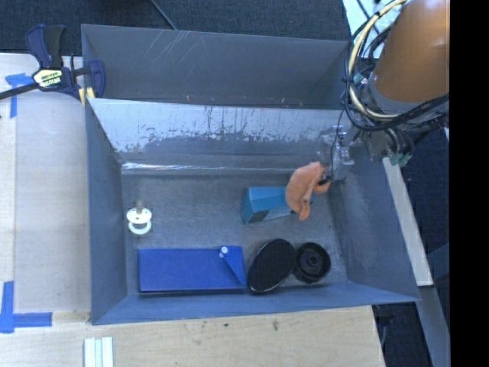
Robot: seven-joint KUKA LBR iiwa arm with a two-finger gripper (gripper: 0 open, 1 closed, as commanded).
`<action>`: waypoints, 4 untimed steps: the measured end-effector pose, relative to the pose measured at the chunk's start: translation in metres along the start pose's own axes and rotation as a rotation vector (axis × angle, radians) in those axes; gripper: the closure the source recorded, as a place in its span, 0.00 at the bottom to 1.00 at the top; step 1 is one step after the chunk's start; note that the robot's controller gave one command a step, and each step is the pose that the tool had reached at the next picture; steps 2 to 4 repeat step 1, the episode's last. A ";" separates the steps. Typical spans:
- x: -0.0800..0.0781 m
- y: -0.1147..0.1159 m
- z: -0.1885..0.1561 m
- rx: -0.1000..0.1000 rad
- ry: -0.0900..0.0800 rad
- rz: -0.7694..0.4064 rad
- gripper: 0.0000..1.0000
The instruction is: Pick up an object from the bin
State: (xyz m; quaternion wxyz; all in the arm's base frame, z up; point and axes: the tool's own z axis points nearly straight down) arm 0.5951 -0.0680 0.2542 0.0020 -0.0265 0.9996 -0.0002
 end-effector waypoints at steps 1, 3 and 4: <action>-0.006 0.021 0.029 0.000 -0.002 0.013 1.00; -0.006 0.021 0.029 0.000 -0.002 0.013 1.00; -0.006 0.021 0.029 0.000 -0.002 0.013 1.00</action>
Offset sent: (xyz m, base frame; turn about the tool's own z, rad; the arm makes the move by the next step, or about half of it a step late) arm -0.0309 0.0172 -0.0347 0.0998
